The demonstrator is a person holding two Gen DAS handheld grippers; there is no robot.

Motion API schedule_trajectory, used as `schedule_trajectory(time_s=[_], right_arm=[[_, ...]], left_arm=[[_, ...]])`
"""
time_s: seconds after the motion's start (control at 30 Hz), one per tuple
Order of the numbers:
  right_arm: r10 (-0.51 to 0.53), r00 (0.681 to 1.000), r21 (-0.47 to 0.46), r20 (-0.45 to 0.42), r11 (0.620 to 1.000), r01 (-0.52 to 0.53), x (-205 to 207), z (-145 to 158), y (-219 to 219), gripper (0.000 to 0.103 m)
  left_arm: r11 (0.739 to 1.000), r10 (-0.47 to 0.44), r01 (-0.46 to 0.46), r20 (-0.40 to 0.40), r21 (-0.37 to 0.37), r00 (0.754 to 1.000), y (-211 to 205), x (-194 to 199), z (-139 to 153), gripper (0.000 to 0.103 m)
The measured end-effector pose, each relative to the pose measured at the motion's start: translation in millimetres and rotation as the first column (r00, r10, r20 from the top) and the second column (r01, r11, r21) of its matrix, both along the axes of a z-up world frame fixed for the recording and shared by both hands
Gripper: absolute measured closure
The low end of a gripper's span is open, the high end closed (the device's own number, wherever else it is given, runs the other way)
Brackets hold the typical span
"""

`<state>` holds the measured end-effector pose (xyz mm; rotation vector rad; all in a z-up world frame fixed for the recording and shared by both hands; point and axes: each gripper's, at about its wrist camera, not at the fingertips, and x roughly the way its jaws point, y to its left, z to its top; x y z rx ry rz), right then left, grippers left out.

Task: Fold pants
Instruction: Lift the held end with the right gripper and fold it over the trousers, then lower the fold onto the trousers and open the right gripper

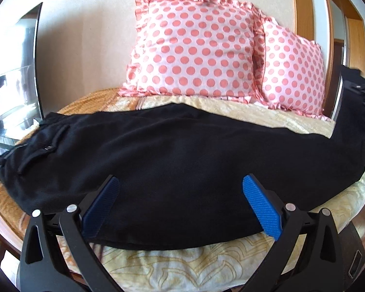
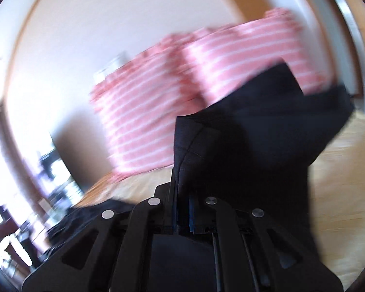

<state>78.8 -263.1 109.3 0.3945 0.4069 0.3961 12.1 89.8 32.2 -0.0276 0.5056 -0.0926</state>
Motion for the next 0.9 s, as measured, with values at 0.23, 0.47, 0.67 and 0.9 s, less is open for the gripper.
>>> schedule_trajectory(time_s=[0.23,0.47,0.67,0.9], right_arm=[[0.293,0.902,-0.150,-0.319,0.924,-0.353,30,-92,156,0.096],[0.264,0.928,-0.268,-0.263,0.904,-0.334,19,-73,163,0.095],[0.389,0.894,-0.238,-0.222,0.868,-0.436,-13,-60,173,0.082],[0.248,0.935,-0.401,-0.253,0.853,-0.335,10,-63,186,0.081]], left_arm=[[0.996,0.085,-0.085,0.036,0.004,0.996,27,-20,15,0.002],[0.988,0.155,-0.154,0.010,-0.022,0.988,54,-21,12,0.002],[0.983,0.179,-0.179,0.004,-0.037,0.984,63,-25,11,0.002],[0.968,0.244,-0.244,-0.008,-0.067,0.970,85,-29,16,0.002]])
